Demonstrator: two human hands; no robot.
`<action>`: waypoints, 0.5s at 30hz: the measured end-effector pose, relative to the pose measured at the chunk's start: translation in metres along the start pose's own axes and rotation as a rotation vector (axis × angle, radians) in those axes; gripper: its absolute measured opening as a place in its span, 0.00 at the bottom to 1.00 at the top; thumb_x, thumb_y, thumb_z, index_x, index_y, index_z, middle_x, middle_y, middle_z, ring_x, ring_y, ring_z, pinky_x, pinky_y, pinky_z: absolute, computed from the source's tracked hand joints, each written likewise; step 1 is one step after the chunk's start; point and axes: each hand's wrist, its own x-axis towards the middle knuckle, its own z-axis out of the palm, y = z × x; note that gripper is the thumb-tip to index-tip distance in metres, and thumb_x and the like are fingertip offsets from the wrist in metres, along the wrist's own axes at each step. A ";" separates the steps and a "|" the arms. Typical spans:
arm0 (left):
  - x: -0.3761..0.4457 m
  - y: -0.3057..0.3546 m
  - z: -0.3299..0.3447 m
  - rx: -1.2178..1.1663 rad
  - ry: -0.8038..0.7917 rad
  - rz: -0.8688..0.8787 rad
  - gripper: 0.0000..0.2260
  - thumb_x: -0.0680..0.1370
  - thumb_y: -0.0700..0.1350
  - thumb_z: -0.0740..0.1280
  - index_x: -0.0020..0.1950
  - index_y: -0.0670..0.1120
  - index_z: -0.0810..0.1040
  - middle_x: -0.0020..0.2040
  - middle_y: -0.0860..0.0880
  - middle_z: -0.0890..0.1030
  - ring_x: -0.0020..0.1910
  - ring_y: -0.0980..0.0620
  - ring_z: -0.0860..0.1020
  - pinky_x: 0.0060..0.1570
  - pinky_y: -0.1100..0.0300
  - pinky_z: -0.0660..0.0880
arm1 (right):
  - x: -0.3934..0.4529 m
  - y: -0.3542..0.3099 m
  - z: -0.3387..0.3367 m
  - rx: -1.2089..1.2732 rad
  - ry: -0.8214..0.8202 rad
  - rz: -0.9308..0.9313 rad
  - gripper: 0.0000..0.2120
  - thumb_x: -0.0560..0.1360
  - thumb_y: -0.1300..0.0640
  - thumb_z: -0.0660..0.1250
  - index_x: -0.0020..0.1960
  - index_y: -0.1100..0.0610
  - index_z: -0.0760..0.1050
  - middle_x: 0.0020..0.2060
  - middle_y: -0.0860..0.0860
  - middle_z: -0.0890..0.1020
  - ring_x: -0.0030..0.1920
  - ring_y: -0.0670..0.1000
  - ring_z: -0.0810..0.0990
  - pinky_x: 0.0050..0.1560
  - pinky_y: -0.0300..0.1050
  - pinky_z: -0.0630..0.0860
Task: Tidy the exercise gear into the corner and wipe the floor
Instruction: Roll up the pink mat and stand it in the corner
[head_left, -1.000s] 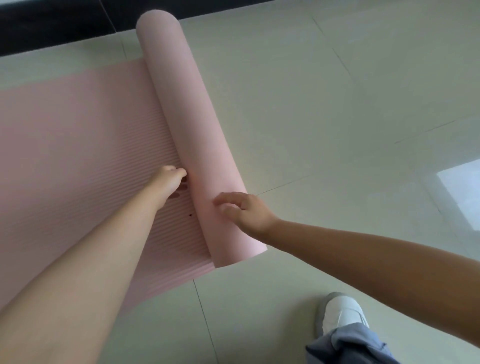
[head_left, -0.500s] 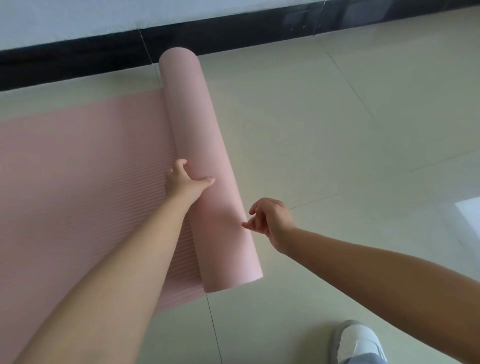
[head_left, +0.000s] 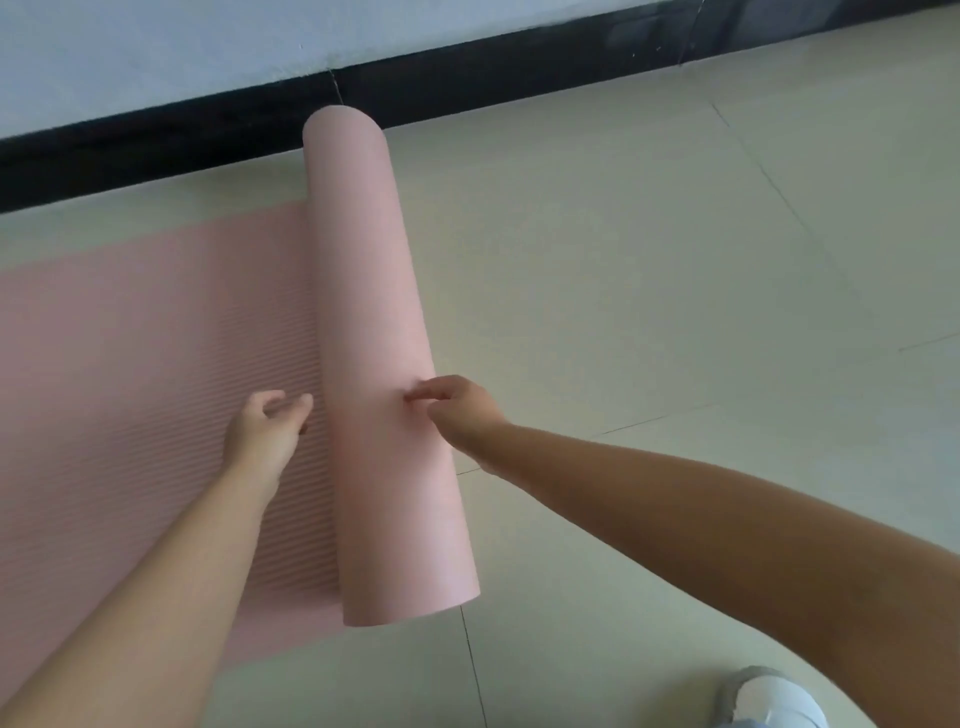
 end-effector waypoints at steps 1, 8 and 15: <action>0.004 -0.007 -0.016 -0.017 0.019 -0.022 0.17 0.78 0.43 0.65 0.66 0.37 0.72 0.65 0.38 0.75 0.62 0.39 0.76 0.64 0.46 0.70 | 0.002 -0.004 0.009 -0.053 -0.029 -0.042 0.21 0.76 0.67 0.53 0.60 0.56 0.79 0.70 0.47 0.71 0.70 0.50 0.68 0.73 0.45 0.60; -0.010 -0.052 -0.068 0.044 0.027 -0.077 0.10 0.80 0.41 0.62 0.58 0.38 0.77 0.54 0.40 0.79 0.61 0.39 0.77 0.54 0.53 0.70 | 0.010 -0.031 0.077 0.164 -0.220 -0.115 0.21 0.74 0.71 0.51 0.58 0.63 0.78 0.54 0.57 0.83 0.54 0.48 0.73 0.46 0.28 0.67; -0.053 -0.064 -0.076 0.132 -0.044 -0.020 0.34 0.68 0.56 0.71 0.70 0.45 0.68 0.63 0.48 0.76 0.60 0.49 0.75 0.59 0.57 0.71 | 0.022 -0.048 0.105 0.497 -0.117 0.041 0.18 0.69 0.76 0.51 0.33 0.58 0.71 0.13 0.48 0.74 0.26 0.49 0.76 0.39 0.36 0.73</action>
